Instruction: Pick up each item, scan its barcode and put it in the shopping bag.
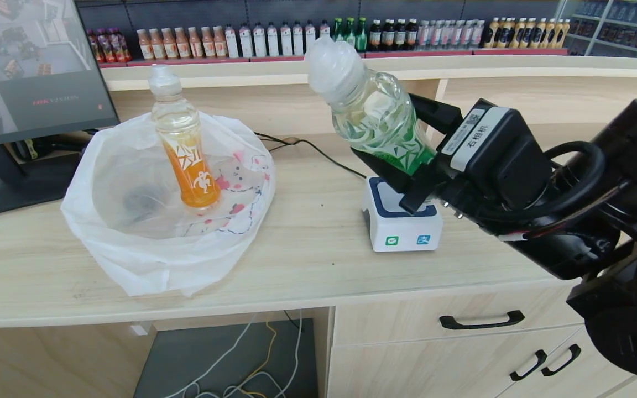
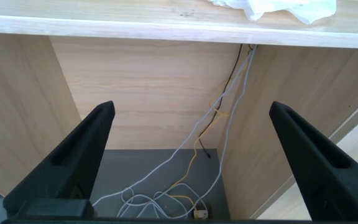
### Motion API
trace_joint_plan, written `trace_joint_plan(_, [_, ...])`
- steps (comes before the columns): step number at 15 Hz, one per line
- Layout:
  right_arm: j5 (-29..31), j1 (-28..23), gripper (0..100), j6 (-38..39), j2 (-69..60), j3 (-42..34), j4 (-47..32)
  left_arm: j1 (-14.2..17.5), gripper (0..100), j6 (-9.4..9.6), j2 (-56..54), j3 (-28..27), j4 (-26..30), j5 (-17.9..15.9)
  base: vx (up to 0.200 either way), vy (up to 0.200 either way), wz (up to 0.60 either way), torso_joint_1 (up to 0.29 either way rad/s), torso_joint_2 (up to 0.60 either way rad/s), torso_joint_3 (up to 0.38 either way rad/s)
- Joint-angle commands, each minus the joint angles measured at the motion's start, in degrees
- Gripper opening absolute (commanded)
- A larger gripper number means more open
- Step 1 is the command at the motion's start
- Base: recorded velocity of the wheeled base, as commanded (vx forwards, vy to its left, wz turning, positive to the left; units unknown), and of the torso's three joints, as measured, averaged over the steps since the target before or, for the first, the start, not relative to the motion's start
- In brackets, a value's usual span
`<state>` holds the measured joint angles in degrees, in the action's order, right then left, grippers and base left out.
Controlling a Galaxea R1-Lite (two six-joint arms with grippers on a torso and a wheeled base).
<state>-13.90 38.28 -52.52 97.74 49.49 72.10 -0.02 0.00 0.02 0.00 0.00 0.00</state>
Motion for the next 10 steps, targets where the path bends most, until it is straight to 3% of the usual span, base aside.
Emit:
trace_joint_plan(1, [-2.2, -1.8, 0, -1.1, 1.6, 0.0, 0.0, -0.1, 100, 0.00, 0.0, 0.0, 0.0, 0.0, 0.000, 0.000, 0.00, 0.000, 0.00, 0.000])
trace_joint_plan(10, [-17.7, -10.9, 0, -6.5, 5.2, 0.8, 0.0, -0.1, 100, 0.00, 0.0, 0.0, 0.0, 0.0, 0.000, 0.000, 0.00, 0.000, 0.00, 0.000])
